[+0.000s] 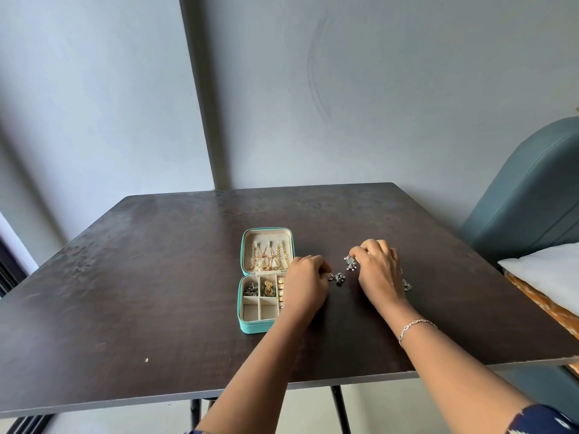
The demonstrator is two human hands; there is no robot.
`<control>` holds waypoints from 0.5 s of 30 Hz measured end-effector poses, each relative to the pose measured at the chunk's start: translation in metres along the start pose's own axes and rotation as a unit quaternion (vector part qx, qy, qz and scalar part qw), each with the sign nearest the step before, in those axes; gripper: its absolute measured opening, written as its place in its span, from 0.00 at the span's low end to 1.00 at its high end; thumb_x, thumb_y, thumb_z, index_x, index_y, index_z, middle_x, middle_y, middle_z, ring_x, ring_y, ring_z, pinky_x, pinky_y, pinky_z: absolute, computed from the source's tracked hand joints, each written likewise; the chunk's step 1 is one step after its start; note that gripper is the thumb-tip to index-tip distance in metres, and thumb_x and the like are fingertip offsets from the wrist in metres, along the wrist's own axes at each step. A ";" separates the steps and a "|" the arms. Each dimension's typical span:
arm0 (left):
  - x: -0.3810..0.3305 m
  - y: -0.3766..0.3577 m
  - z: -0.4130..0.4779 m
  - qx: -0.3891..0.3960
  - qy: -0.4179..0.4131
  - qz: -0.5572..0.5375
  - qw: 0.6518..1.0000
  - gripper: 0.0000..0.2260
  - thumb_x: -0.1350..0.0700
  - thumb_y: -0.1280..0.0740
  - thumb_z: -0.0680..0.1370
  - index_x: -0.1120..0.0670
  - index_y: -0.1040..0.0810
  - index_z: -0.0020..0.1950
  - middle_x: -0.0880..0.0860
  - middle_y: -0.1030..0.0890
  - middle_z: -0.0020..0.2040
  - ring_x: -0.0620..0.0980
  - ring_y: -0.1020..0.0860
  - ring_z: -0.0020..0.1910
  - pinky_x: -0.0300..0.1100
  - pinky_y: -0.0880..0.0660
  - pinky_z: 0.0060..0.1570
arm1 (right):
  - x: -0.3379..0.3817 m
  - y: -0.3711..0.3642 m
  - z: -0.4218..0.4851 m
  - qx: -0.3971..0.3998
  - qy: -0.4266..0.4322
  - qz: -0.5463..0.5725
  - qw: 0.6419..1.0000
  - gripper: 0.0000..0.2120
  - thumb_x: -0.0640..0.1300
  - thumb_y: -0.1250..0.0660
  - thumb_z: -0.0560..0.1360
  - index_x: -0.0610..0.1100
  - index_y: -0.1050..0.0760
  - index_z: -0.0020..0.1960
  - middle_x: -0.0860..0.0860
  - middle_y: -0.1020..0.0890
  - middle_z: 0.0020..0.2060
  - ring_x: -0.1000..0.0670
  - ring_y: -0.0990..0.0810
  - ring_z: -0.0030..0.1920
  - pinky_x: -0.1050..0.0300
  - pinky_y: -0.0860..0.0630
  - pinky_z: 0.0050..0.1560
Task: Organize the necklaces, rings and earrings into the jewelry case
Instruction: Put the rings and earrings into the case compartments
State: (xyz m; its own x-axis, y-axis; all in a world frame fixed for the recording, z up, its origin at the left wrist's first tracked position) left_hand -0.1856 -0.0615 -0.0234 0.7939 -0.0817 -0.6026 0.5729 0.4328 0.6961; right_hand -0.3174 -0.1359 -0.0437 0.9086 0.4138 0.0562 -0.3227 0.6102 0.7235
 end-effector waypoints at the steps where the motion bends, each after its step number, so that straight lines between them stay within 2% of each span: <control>1: 0.000 0.000 0.000 0.000 -0.001 0.000 1.000 0.06 0.61 0.35 0.74 0.57 0.19 0.47 0.53 0.17 0.48 0.53 0.26 0.52 0.41 0.33 0.49 | 0.000 0.000 0.000 0.005 0.001 0.001 1.000 0.13 0.31 0.40 0.58 0.45 0.23 0.35 0.49 0.23 0.35 0.41 0.24 0.38 0.50 0.27 0.37; 3: 0.000 0.000 -0.001 -0.001 -0.004 -0.002 1.000 0.06 0.62 0.36 0.74 0.58 0.19 0.47 0.54 0.17 0.47 0.54 0.26 0.52 0.42 0.33 0.49 | 0.000 -0.001 0.000 0.010 0.006 -0.003 1.000 0.13 0.31 0.39 0.58 0.46 0.23 0.35 0.49 0.24 0.35 0.42 0.24 0.38 0.50 0.28 0.37; 6: 0.000 0.000 -0.001 -0.005 -0.012 0.001 1.000 0.06 0.62 0.36 0.74 0.58 0.19 0.47 0.54 0.17 0.47 0.55 0.26 0.51 0.43 0.32 0.49 | -0.001 -0.003 0.002 0.029 0.006 -0.009 1.000 0.13 0.32 0.27 0.57 0.47 0.23 0.33 0.50 0.24 0.34 0.43 0.24 0.38 0.52 0.29 0.37; 8: 0.000 -0.001 -0.001 -0.002 -0.021 0.016 1.000 0.07 0.62 0.36 0.74 0.57 0.19 0.47 0.54 0.17 0.47 0.54 0.26 0.51 0.42 0.32 0.49 | -0.001 -0.004 0.003 0.036 0.004 -0.008 0.999 0.15 0.32 0.24 0.54 0.48 0.24 0.32 0.50 0.25 0.34 0.44 0.24 0.38 0.52 0.29 0.37; 12: 0.000 -0.001 -0.001 0.005 -0.027 0.016 1.000 0.06 0.62 0.36 0.74 0.58 0.19 0.46 0.55 0.17 0.47 0.55 0.26 0.51 0.44 0.31 0.49 | -0.001 -0.002 0.004 0.040 0.004 0.017 0.999 0.14 0.34 0.24 0.55 0.49 0.26 0.31 0.51 0.25 0.33 0.44 0.24 0.37 0.52 0.30 0.37; 15: 0.001 -0.001 -0.001 0.002 -0.026 0.009 1.000 0.06 0.61 0.36 0.74 0.58 0.20 0.46 0.55 0.17 0.46 0.55 0.26 0.50 0.43 0.32 0.49 | 0.001 0.001 0.003 0.022 -0.011 0.055 0.998 0.08 0.39 0.29 0.63 0.49 0.26 0.33 0.51 0.24 0.34 0.44 0.24 0.38 0.52 0.30 0.38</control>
State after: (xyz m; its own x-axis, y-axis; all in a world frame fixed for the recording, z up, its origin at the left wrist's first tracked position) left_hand -0.1854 -0.0609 -0.0250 0.8135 -0.1196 -0.5692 0.5589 0.4314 0.7081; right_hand -0.3168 -0.1366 -0.0408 0.8737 0.4621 0.1523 -0.4100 0.5307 0.7418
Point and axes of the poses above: each hand's wrist, its own z-axis towards the middle knuckle, its own y-axis out of the back of the hand, x = y × z, the point moved 1 cm from there along z, towards the middle knuckle
